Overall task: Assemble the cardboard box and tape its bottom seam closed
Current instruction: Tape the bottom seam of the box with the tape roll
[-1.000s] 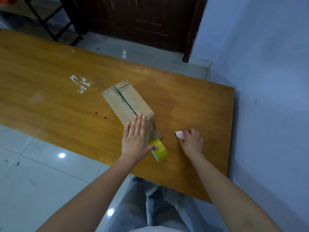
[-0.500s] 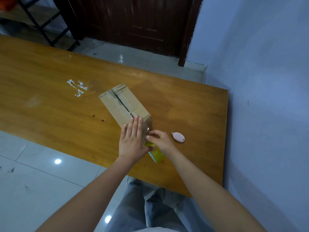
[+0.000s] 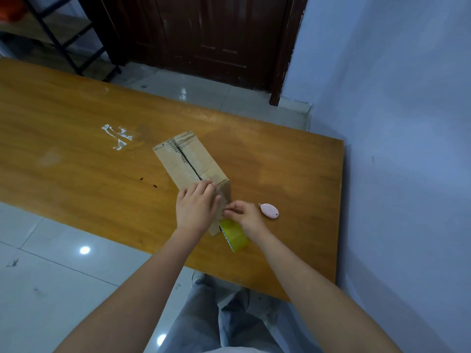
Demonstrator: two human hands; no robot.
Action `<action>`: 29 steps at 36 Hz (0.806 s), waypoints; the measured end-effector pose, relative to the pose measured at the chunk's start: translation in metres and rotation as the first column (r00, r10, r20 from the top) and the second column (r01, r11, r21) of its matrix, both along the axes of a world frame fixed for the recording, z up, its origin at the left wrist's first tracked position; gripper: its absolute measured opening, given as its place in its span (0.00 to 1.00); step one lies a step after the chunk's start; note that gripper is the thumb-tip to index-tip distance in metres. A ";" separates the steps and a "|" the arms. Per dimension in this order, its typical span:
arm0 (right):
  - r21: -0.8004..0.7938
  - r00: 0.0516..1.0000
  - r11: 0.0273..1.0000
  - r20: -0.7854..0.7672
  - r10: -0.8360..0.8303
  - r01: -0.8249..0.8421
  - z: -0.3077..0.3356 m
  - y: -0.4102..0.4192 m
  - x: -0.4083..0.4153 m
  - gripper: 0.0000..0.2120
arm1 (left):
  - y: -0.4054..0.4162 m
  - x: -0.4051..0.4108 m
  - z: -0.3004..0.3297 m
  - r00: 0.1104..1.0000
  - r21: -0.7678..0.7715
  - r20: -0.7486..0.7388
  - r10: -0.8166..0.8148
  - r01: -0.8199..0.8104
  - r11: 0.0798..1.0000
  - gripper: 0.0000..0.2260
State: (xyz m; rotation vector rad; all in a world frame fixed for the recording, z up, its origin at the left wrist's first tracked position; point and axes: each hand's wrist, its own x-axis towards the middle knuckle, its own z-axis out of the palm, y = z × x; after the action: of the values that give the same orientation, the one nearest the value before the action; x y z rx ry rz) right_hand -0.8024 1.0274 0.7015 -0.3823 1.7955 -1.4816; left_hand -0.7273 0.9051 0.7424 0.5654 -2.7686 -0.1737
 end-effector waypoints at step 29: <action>0.058 0.996 0.996 -0.067 -0.060 0.063 -0.009 0.013 0.008 0.09 | -0.007 0.012 -0.022 0.997 -0.052 -0.059 -0.043 0.040 0.998 0.26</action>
State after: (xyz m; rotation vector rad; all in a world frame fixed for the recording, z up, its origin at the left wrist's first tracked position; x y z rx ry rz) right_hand -0.7941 1.0400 0.6921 -0.3515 1.9146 -1.4682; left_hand -0.7154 0.8981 0.7201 0.4826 -2.7194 -0.1270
